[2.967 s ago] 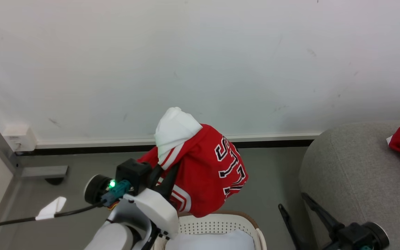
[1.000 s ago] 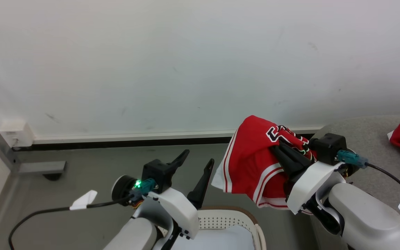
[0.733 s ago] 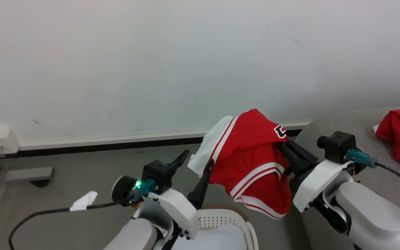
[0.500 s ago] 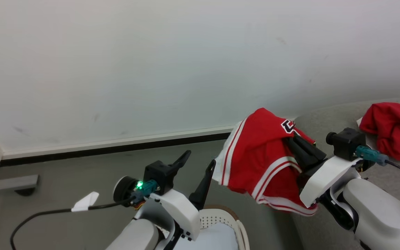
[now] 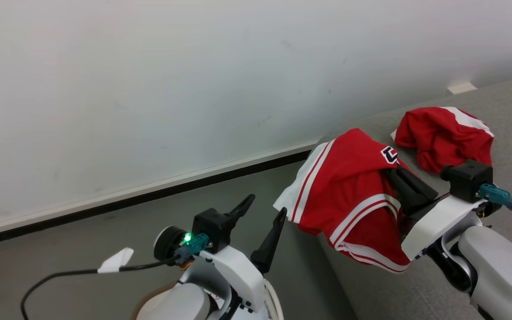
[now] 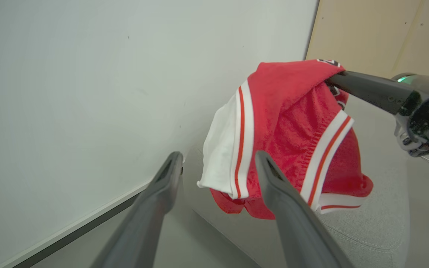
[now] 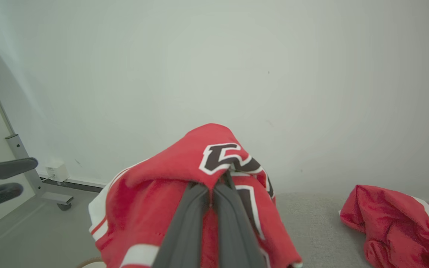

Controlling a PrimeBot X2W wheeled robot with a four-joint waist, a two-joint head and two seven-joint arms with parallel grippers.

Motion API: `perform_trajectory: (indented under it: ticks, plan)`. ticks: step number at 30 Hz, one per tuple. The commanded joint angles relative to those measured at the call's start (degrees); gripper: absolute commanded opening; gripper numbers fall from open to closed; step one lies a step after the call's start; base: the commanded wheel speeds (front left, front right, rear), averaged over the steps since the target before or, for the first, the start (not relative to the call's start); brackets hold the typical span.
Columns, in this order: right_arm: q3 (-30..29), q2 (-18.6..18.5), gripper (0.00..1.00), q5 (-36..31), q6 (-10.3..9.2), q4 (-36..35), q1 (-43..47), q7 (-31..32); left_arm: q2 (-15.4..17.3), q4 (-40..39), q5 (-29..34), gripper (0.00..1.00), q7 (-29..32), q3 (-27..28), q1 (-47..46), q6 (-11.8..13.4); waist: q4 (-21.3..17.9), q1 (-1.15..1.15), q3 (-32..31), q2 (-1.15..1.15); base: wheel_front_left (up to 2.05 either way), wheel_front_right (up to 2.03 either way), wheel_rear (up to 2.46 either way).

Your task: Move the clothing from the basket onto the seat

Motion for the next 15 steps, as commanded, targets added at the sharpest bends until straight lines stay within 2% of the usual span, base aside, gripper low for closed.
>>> perform_trajectory:
  ticks: [1, 10, 15]
  plan:
    - [-0.57, -0.64, 0.00, -0.35, -0.14, -0.17, 0.54, -0.21, 0.06, -0.07, -0.53, 1.00, -0.22, -0.03, 0.42, 0.17, -2.33, 0.00, 0.26, 0.00, 0.00, 0.00, 0.00]
    - [-2.39, -2.39, 0.00, -0.73, -0.14, -1.37, 1.25, -0.21, -0.45, -0.72, -0.58, 1.00, -0.14, -0.93, -0.33, 0.07, -7.29, 0.00, 1.31, 0.00, 0.00, 0.00, 0.00]
    - [-7.76, -3.03, 0.00, -1.42, -0.14, -1.53, 1.38, -0.21, -0.08, -1.60, 0.46, 1.00, 1.00, -1.81, -1.80, -0.04, -7.75, 0.00, 4.05, 0.00, 0.00, 0.00, 0.00]
